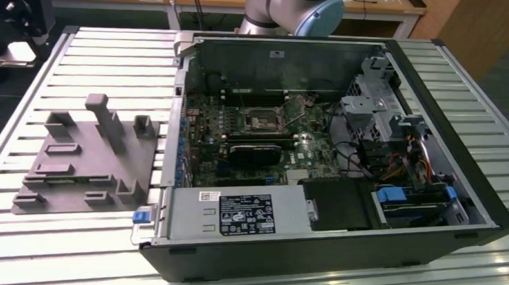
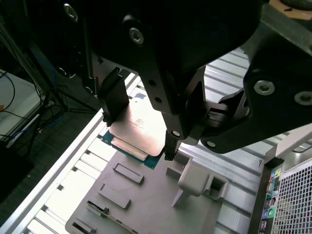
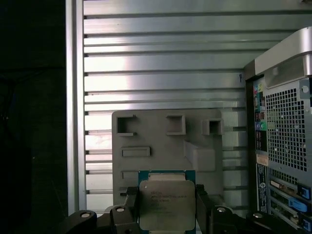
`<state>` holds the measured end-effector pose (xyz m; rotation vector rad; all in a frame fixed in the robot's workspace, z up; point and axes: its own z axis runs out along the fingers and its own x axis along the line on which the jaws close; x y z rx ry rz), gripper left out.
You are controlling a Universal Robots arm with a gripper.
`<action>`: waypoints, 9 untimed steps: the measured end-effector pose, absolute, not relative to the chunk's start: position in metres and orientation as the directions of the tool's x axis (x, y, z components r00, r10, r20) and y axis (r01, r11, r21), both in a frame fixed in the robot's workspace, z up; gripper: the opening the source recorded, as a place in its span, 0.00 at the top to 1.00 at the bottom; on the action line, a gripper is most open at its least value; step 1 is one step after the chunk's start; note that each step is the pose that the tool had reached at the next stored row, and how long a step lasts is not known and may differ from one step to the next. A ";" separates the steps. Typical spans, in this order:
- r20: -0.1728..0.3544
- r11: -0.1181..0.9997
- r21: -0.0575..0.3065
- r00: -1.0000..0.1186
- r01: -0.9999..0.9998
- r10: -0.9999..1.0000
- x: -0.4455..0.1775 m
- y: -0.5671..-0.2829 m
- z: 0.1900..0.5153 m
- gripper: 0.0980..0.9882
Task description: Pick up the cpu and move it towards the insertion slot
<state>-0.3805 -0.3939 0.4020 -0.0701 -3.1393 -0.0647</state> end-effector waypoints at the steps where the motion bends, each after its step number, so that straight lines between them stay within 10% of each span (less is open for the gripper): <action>1: 0.002 0.998 0.041 -0.999 0.045 0.045 -0.380 -0.394 0.403 0.50; 9: 0.002 0.998 0.041 -0.999 0.045 0.045 -0.373 -0.393 0.407 0.50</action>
